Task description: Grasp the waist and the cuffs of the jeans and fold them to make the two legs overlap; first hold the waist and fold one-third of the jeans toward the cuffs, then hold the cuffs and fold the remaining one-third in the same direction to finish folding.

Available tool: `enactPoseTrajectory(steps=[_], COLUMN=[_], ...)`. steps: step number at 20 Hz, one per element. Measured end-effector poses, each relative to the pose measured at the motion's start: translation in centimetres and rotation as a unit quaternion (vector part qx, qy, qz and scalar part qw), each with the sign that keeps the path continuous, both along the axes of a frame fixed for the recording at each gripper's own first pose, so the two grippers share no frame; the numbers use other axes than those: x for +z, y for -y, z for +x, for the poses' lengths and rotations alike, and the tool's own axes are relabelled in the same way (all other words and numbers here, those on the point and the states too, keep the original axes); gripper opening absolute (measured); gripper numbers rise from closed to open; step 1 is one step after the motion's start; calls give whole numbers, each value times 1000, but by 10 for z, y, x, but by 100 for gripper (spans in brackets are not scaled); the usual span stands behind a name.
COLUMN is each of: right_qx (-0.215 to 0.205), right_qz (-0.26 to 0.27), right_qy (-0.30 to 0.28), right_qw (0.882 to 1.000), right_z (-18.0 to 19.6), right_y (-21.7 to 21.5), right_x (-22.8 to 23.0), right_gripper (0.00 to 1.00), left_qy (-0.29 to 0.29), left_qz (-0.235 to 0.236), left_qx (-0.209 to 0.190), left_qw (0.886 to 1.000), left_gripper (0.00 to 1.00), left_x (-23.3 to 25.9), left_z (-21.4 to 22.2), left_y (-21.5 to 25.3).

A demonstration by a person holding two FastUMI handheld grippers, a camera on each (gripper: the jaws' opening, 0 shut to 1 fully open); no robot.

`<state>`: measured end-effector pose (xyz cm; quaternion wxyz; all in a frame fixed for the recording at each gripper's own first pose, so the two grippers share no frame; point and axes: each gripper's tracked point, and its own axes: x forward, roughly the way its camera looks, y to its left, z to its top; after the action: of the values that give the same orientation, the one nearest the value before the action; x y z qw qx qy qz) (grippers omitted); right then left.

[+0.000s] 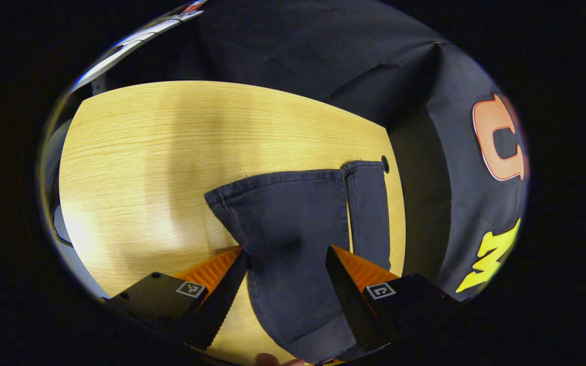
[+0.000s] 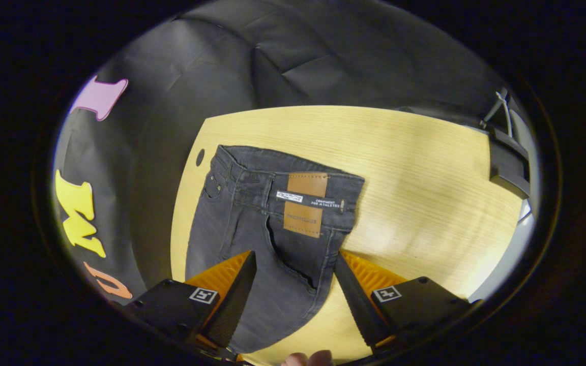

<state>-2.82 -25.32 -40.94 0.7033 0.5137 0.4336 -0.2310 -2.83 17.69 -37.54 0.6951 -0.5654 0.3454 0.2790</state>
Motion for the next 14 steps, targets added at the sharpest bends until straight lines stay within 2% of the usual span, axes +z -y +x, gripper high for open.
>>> enactPoseTrajectory(steps=[2, 3, 4, 6, 7, 8, 9, 10, 11, 12, 14], right_qx=[8, 15, 20, 23, 23, 19, 20, 22, 23, 21, 8], right_qz=[-4, -6, -8, -18, -19, -18, -17, -18, -19, -18, -9], right_qy=[-5, -10, -14, -43, -52, -62, -72, -82, -93, -102, -109], right_qw=[1000, 1000, 1000, 999, 998, 998, 997, 996, 995, 994, 994], right_z=[-2, -2, -2, -7, -9, -9, -10, -12, -15, -18, -19], right_y=[-1, -1, -1, 2, 4, 4, 4, 5, 7, 10, 12], right_x=[-1, -1, -1, -7, -6, -8, -11, -13, -15, -16, -15], right_gripper=[95, 92, 95, 93, 75, 70, 63, 60, 50, 44, 23], left_qy=[5, 5, 1, -12, -15, -18, -17, -23, -27, -32, -35], left_qz=[0, 2, 5, 9, 8, 8, 8, 7, 7, 5, -2], left_qx=[-3, -8, -12, -14, -13, -12, -14, -17, -18, -22, -22], left_qw=[1000, 1000, 1000, 1000, 1000, 1000, 1000, 1000, 999, 999, 999], left_gripper=[99, 98, 98, 92, 70, 64, 63, 67, 65, 51, 40], left_x=[1, 2, 0, -6, -9, -9, -8, -11, -12, -14, -14], left_z=[7, 10, 11, 12, 14, 14, 14, 13, 12, 10, 6], left_y=[-1, 0, 1, -2, 0, 0, 0, 1, 0, 0, -2])
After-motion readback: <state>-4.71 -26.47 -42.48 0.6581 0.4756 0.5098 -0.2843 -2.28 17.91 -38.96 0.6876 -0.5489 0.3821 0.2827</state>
